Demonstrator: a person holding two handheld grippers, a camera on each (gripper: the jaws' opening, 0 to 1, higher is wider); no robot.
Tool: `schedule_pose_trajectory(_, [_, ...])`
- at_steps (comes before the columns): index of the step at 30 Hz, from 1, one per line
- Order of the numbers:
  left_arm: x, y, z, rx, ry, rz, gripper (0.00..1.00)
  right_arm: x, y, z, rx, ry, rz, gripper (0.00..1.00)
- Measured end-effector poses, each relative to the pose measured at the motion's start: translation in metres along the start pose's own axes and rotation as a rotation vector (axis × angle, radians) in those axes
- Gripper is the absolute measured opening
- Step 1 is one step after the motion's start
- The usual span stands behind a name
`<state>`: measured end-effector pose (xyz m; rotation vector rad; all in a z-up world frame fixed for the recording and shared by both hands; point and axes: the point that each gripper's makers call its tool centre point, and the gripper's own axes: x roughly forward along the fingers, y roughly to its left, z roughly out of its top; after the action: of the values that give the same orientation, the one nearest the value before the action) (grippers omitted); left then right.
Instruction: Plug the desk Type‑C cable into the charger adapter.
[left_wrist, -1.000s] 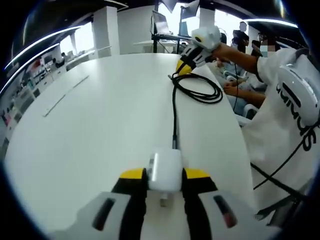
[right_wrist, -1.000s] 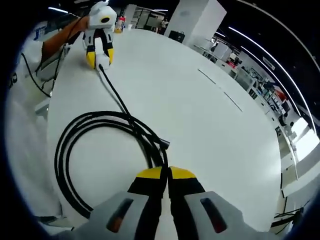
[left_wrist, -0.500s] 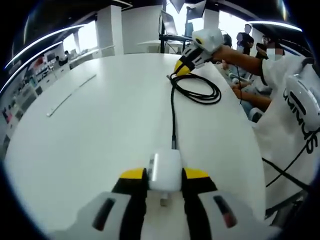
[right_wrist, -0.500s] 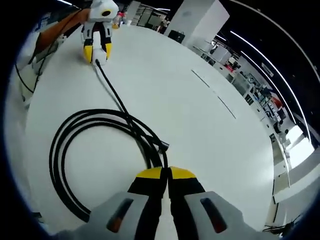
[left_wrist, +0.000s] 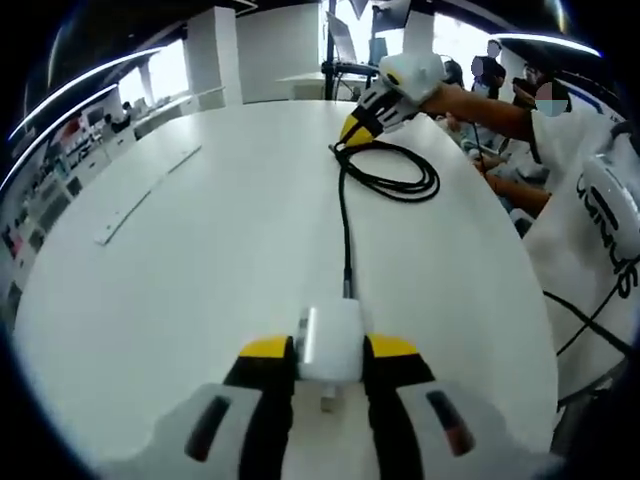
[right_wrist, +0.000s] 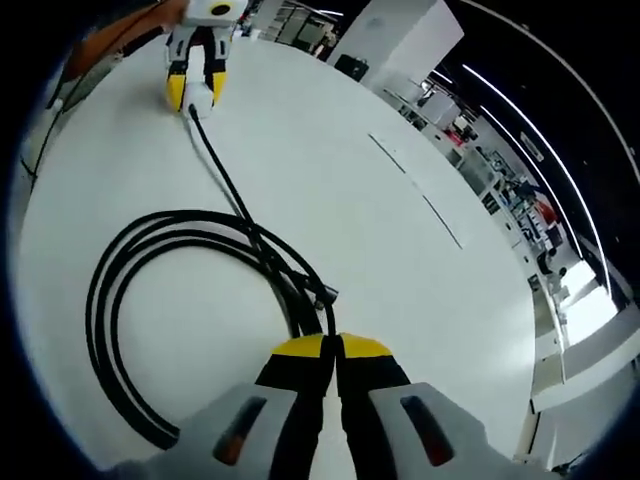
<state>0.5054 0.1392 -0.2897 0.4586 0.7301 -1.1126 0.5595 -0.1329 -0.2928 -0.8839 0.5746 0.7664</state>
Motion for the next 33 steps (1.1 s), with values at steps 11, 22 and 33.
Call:
schedule_pose_trajectory(11, [0.006,0.047,0.009,-0.014,-0.01,0.006,0.25,0.029,-0.031,0.012,-0.012,0.005,-0.035,0.02])
schedule_pose_trajectory(22, [0.012,0.077,0.018,-0.026,-0.016,0.017,0.26,0.042,-0.049,0.018,-0.001,0.001,-0.052,0.03])
schedule_pose_trajectory(33, [0.011,0.084,0.02,-0.047,-0.096,0.044,0.28,0.039,-0.05,0.02,0.054,-0.06,-0.052,0.09])
